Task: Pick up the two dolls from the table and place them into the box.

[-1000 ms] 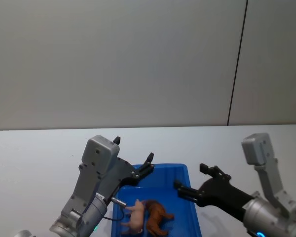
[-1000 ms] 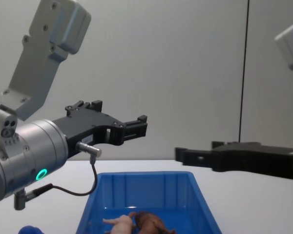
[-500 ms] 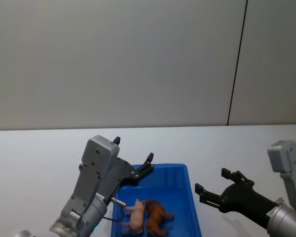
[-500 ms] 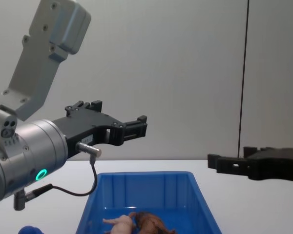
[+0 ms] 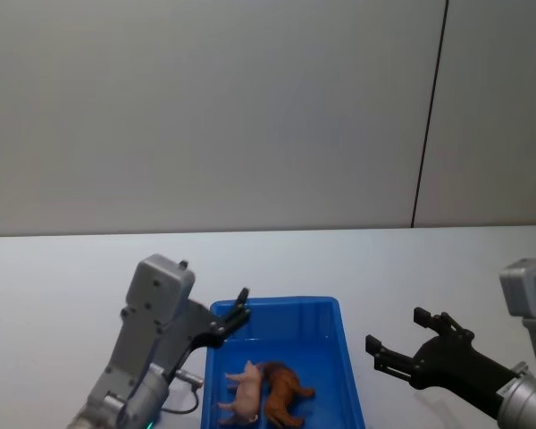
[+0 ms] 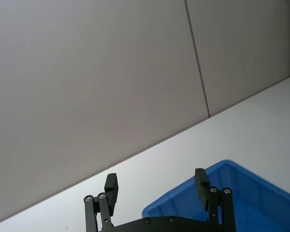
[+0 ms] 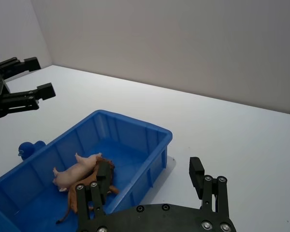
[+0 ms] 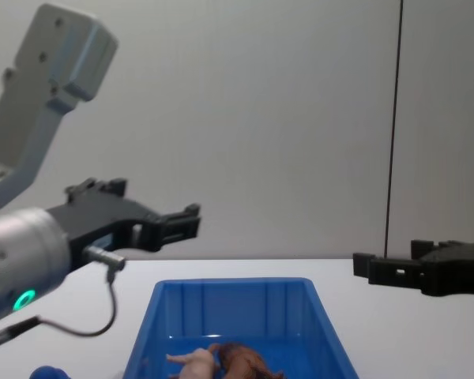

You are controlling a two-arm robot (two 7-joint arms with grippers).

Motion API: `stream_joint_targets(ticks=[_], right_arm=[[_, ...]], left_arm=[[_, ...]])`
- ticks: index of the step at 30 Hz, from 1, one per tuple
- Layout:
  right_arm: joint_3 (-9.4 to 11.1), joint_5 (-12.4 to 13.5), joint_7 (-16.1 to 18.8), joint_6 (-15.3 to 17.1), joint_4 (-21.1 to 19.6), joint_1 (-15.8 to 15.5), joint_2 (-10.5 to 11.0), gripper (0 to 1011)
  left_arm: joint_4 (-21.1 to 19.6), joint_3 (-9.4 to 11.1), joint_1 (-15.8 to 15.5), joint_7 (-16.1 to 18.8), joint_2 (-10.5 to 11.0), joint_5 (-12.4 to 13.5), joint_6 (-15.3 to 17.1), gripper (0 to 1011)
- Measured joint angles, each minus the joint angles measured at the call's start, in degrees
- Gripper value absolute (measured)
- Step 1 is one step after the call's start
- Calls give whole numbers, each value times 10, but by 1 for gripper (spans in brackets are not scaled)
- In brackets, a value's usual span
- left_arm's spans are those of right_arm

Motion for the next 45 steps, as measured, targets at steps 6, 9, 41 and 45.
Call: stream_joint_targets(ticks=[6, 9, 41, 45], right_arm=[[1, 1, 0, -1, -1, -2, 3, 1001], [2, 2, -1, -1, -2, -3, 4, 1000], [4, 3, -1, -2, -4, -5, 7, 1001], [4, 3, -1, -2, -4, -5, 7, 1001]], left_arm=[[-21, -7, 29, 39, 20, -20, 21, 1001], [-29, -9, 44, 57, 28, -32, 29, 1001], [0, -30, 105, 68, 59, -112, 76, 1001], [17, -33, 97, 56, 54, -112, 76, 1001]])
